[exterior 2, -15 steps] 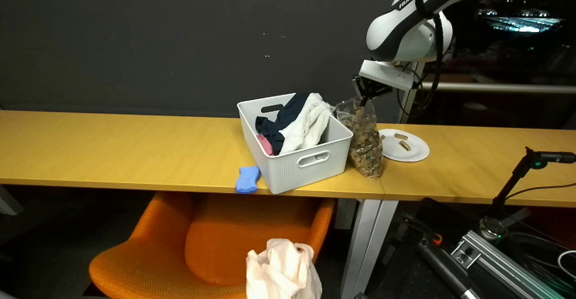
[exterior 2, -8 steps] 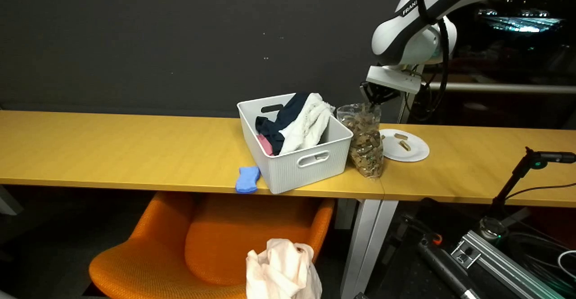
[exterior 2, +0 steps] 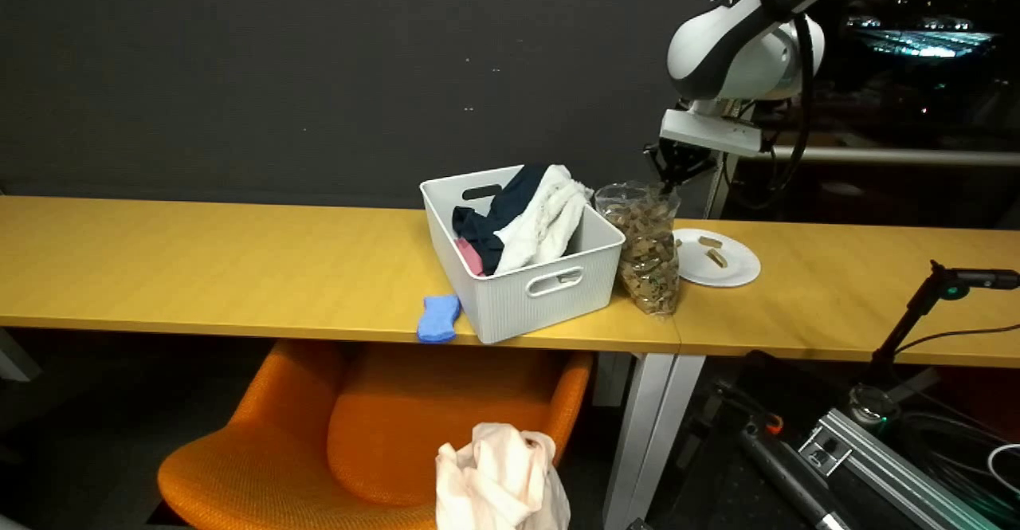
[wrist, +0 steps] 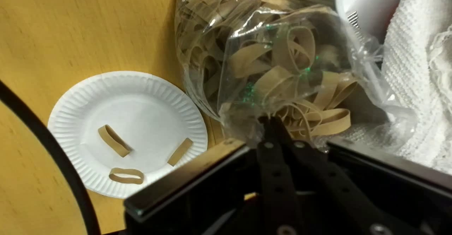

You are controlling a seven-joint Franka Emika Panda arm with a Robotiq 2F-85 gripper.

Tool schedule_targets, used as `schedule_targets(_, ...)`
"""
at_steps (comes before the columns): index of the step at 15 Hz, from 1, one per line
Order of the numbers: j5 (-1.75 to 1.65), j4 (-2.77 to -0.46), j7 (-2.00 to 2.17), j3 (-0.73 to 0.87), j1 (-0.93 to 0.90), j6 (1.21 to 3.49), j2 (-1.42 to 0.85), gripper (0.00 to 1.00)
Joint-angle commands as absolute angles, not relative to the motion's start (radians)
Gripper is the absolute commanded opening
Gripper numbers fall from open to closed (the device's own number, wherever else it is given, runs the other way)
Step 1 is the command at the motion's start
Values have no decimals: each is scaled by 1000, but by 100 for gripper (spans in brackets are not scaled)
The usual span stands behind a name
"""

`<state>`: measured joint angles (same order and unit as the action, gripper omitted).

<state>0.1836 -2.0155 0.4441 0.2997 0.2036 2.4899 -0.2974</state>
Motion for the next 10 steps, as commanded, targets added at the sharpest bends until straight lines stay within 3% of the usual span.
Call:
schedule_targets(1, 205, -2044, 399, 278, 220, 2451, -246, 28)
schedule_targets(3, 218, -2050, 386, 274, 225, 2463, -233, 33)
schedule_targets(10, 308, -2027, 334, 280, 253, 2479, -191, 82)
